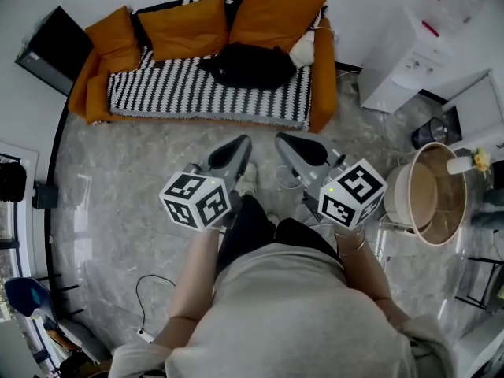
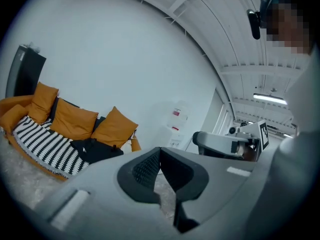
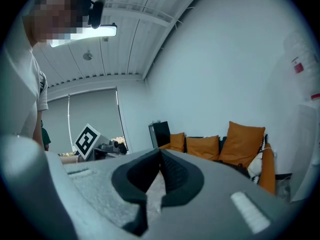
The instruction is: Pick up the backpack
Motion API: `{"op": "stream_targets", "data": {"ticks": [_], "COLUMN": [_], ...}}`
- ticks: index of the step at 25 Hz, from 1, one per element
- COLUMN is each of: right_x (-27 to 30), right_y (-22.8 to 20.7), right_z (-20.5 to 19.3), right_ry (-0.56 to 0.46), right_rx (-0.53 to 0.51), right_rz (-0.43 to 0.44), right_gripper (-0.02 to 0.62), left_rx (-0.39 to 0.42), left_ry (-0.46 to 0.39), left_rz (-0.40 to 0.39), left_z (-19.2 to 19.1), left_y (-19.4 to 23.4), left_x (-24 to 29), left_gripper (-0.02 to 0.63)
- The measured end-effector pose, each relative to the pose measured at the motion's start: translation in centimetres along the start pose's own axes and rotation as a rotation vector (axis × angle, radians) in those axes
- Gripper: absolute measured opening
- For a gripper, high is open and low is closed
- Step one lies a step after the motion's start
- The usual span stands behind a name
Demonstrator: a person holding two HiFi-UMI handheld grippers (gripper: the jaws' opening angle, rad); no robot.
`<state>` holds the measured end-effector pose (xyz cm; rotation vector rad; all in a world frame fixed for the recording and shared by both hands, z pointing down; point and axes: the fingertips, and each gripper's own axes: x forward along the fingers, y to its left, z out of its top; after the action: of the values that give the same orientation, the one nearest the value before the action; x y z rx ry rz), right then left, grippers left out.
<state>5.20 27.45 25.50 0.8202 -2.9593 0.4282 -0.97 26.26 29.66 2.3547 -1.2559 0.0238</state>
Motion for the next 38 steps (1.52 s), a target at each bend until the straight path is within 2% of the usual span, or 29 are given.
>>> {"op": "stream_targets", "data": {"ticks": [6, 16, 21, 25, 29, 34, 38], "right_x": [3.5, 14.2, 19.6, 23.0, 25.9, 29.1, 28.7], "right_y": [-4.6, -15.0, -20.8, -24.6, -27.6, -29.7, -32.3], "right_z": [-0.1, 2.5, 4.6, 6.0, 6.0, 5.8, 6.8], "right_ry": [0.021, 0.053, 0.068, 0.075, 0.096, 0.121, 0.055], "right_rx": [0.024, 0.044, 0.046, 0.047, 0.083, 0.100, 0.090], "right_rz": [-0.039, -0.095, -0.119, -0.143, -0.151, -0.122, -0.238], "right_gripper": [0.003, 0.003, 0.003, 0.003, 0.003, 0.003, 0.003], "left_rx": [-0.008, -0.043, 0.048, 0.085, 0.066, 0.044, 0.033], "left_ry": [0.024, 0.048, 0.108, 0.136, 0.169, 0.183, 0.198], "left_rz": [-0.027, -0.070, -0.112, -0.116, -0.124, -0.131, -0.131], "left_z": [1.4, 7.0, 10.6, 12.6, 13.2, 13.6, 13.3], "left_y": [3.5, 13.2, 17.8, 20.8, 23.3, 26.4, 28.0], "left_x": [4.3, 14.4, 19.0, 22.1, 24.6, 26.5, 27.6], "left_gripper": [0.008, 0.008, 0.008, 0.008, 0.008, 0.008, 0.008]}}
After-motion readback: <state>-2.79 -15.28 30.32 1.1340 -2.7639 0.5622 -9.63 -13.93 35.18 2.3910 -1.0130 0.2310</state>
